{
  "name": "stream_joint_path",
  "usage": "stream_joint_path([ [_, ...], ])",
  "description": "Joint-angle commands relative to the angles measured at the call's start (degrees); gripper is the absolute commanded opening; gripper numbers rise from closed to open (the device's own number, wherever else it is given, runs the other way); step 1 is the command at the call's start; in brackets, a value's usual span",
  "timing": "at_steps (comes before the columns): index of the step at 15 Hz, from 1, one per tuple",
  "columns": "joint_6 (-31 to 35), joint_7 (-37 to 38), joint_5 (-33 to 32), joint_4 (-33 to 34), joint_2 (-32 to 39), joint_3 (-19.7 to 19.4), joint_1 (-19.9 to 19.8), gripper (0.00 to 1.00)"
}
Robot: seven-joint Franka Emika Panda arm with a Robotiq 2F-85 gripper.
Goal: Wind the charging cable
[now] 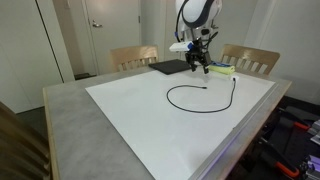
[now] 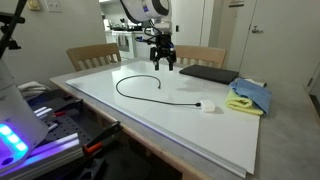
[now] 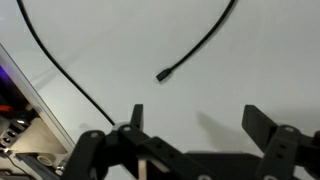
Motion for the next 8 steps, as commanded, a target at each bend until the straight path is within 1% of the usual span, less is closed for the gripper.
stream_joint_path([
  [1, 2.17, -14.86, 0.58, -0.22, -1.44, 0.92, -4.45, 1.0],
  [4, 2.69, -25.53, -1.15, 0.25, -1.23, -0.1, -5.7, 1.0],
  [8, 6.95, -37.34, -4.02, -0.72, -0.62, -1.69, -6.33, 1.0],
])
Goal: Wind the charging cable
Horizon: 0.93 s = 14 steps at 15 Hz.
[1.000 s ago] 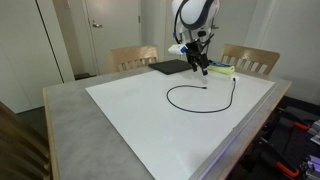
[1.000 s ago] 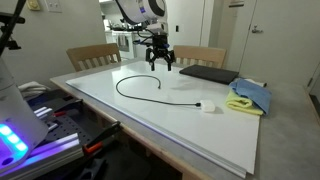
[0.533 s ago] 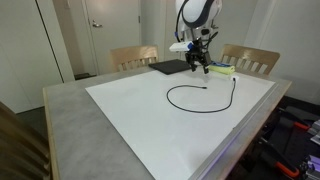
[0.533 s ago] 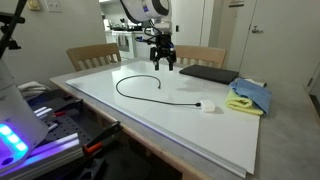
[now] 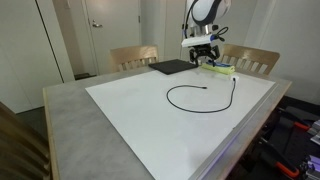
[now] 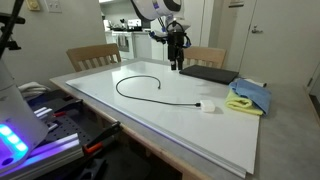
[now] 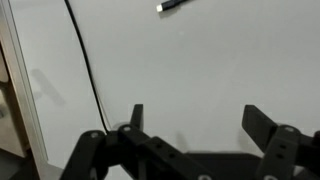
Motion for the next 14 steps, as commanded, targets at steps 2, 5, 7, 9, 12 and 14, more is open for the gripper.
stream_joint_path([
  [2, 1.62, -5.09, -0.37, -0.25, 0.14, -1.39, 0.55, 1.0],
  [5, 2.09, -6.49, -0.73, -0.42, 0.2, -1.53, 0.55, 1.0],
  [7, 2.3, -8.06, -0.1, -0.62, -0.02, -1.3, -0.19, 1.0],
  [9, 2.46, -9.84, 0.14, -1.05, -0.71, -1.9, -1.4, 1.0],
  [12, 3.14, -16.19, -0.54, -1.51, -1.23, -3.32, -3.39, 1.0],
  [14, 3.42, -21.72, 0.4, -1.12, -0.93, -4.1, -5.47, 1.0],
])
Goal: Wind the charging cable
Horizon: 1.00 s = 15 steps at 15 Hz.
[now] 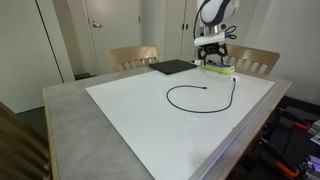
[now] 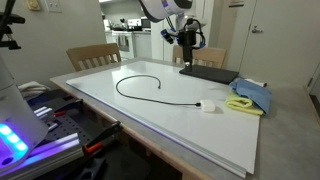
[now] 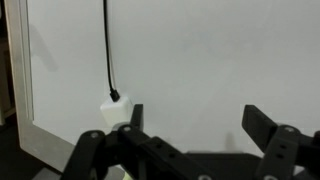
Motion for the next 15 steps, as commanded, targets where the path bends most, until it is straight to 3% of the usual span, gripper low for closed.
stream_joint_path([
  [1, 1.53, -9.21, 1.87, -0.45, -0.6, -0.73, -3.92, 1.0],
  [9, 1.81, -26.39, 15.56, -0.84, -0.31, -1.59, -12.3, 1.0],
  [12, 5.58, -39.58, 19.35, -2.24, -0.11, -0.37, -15.07, 1.0],
  [15, 9.18, -49.45, 19.88, -4.09, -0.08, -0.69, -15.38, 1.0],
])
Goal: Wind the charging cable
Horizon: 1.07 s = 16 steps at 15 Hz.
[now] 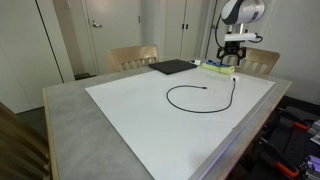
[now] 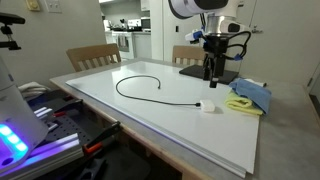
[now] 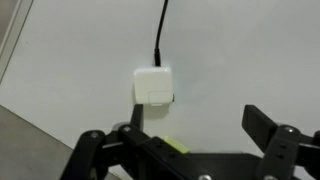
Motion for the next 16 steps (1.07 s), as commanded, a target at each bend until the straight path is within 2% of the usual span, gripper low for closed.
stream_joint_path([
  [1, 5.43, -10.07, 0.92, -3.14, -0.35, 0.77, -1.17, 1.0],
  [4, 9.04, -12.95, 1.83, -5.41, -0.46, 0.96, -1.4, 1.0],
  [9, 16.58, -20.04, 8.62, -9.78, -0.87, 3.82, -4.48, 1.0],
  [11, 16.92, -20.1, 10.41, -10.91, -1.15, 3.57, -5.02, 1.0],
  [16, 16.33, -16.71, 9.43, -11.91, -1.51, 0.56, -4.2, 1.0],
])
